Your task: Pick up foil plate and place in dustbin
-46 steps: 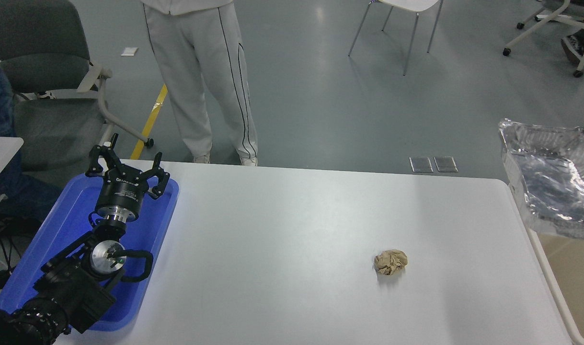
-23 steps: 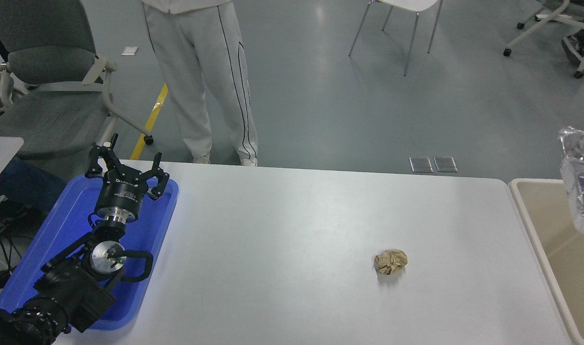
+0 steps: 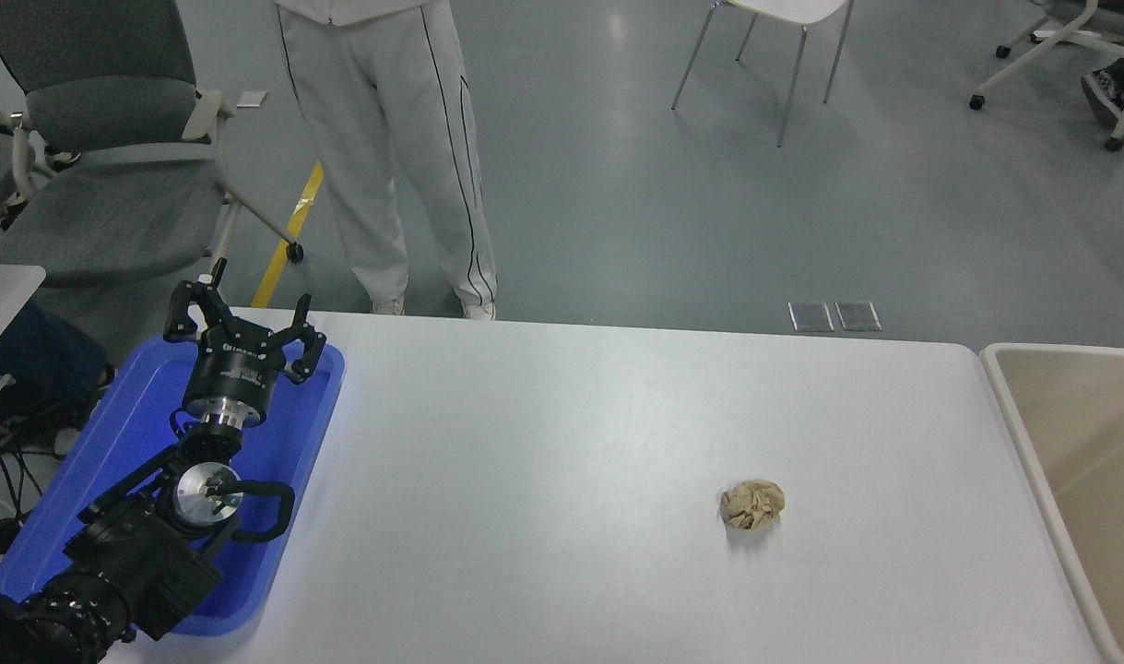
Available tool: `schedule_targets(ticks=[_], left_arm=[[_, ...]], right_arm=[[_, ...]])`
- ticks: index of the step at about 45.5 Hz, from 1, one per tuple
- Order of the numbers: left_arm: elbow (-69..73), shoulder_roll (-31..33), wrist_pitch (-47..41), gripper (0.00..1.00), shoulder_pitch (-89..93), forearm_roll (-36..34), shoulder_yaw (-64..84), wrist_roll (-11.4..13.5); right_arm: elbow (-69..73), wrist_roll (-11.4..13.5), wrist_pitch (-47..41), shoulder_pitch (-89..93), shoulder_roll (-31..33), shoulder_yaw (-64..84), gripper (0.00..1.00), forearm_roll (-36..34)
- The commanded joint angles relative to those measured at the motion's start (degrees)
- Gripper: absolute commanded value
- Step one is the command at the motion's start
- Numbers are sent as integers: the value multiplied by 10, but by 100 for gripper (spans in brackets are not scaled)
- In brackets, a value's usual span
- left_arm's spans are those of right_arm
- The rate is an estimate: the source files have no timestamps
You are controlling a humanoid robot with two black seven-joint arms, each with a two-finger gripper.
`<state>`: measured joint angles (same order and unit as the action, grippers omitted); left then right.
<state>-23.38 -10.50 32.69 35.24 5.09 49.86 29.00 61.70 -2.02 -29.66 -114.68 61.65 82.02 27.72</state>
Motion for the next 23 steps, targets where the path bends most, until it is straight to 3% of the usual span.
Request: schedule_targets(ticks=[1,23], left_arm=[[0,0,0,100,0,0,1,0],[0,0,0,100,0,0,0,0]], right_arm=[[-95,1,85,218,12,-153,0,-23],[-264,1,192,545,-41,-416,0,-50]])
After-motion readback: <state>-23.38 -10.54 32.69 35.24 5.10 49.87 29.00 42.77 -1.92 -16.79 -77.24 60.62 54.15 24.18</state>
